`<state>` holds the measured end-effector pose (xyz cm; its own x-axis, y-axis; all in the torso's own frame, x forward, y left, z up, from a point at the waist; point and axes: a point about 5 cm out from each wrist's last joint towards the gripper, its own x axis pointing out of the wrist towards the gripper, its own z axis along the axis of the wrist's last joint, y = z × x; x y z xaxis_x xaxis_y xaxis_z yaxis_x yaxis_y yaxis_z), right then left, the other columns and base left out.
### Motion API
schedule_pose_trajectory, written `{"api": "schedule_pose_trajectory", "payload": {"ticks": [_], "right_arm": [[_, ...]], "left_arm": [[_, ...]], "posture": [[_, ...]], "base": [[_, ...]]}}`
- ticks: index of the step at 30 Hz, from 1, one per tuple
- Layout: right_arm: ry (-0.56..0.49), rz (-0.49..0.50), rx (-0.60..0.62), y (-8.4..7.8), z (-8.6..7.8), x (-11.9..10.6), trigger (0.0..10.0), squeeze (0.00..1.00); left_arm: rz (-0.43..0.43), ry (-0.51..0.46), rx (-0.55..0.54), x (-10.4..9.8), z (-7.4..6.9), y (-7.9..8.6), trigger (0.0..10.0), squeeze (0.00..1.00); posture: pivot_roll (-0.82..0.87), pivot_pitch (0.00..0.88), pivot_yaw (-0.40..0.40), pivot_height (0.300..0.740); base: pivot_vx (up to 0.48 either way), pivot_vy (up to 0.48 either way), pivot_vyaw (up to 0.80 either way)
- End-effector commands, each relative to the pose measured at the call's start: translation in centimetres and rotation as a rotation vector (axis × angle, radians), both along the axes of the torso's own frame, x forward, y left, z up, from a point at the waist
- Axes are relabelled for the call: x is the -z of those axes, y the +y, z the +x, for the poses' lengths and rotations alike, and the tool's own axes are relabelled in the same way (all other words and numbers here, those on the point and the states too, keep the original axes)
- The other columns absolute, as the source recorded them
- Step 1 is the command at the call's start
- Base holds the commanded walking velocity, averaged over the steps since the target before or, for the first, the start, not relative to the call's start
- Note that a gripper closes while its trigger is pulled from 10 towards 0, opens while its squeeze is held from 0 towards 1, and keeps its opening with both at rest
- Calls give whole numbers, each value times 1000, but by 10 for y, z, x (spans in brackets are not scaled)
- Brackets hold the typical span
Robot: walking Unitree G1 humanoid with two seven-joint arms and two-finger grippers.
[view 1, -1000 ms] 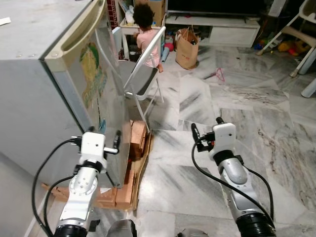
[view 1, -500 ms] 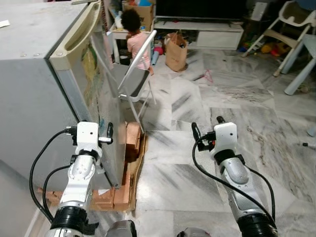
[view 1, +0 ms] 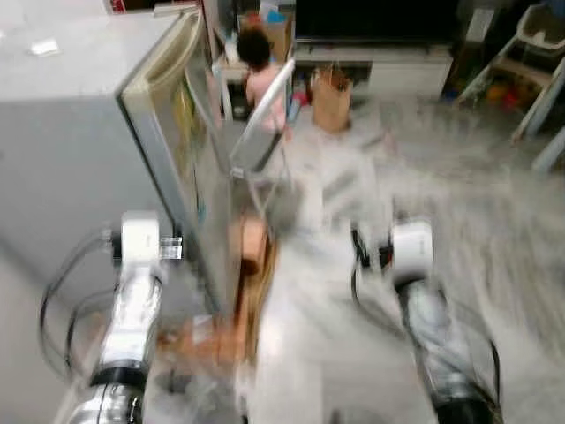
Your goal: Restocking fridge
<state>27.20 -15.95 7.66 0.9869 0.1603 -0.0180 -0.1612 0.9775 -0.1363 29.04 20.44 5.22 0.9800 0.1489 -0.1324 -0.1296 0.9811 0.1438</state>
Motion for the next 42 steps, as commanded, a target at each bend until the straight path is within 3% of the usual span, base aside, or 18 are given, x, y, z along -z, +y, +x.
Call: {"api": "schedule_pose_trajectory", "payload": {"ticks": [1,9,14,21,27,30,36,39,42], "right_arm": [[-14,3,10,-1,2,-4,10000,0],[-7,-2,-10,3,0,-2,10000,0],[-7,-4,-4,3,2,-3,10000,0],[-3,-5,1,1,0,-3,10000,0],[4,-11,-18,0,-7,-4,10000,0],[22,-31,-19,-6,-18,-3,10000,0],[26,-34,-2,-11,-23,-3,10000,0],[31,-32,-2,-10,-24,-2,10000,0],[113,-109,-5,-13,-29,13,10000,0]], "left_arm": [[-16,-53,49,-11,4,-9,10000,0],[-23,-47,131,-1,-11,-26,10000,0],[-31,-39,142,1,-9,-30,10000,0],[-40,-9,85,2,4,-26,10000,0],[-1,-20,25,-6,22,-20,10000,0],[-16,-6,-62,-13,38,-10,10000,0],[-42,-15,-73,-23,50,-7,10000,0],[-55,-23,-47,-29,56,-11,10000,0],[-91,-36,112,-38,67,-43,10000,0]], "posture": [[-58,0,36,740],[-43,0,33,740],[-48,0,34,740],[-61,0,33,740],[-94,0,23,740],[-129,10,26,740],[-145,19,32,740],[-142,19,31,740],[-132,18,30,740]], "base": [[0,0,0],[0,0,0],[0,0,0],[0,0,0],[0,0,0],[0,0,0],[0,0,0],[0,0,0],[0,0,0]]}}
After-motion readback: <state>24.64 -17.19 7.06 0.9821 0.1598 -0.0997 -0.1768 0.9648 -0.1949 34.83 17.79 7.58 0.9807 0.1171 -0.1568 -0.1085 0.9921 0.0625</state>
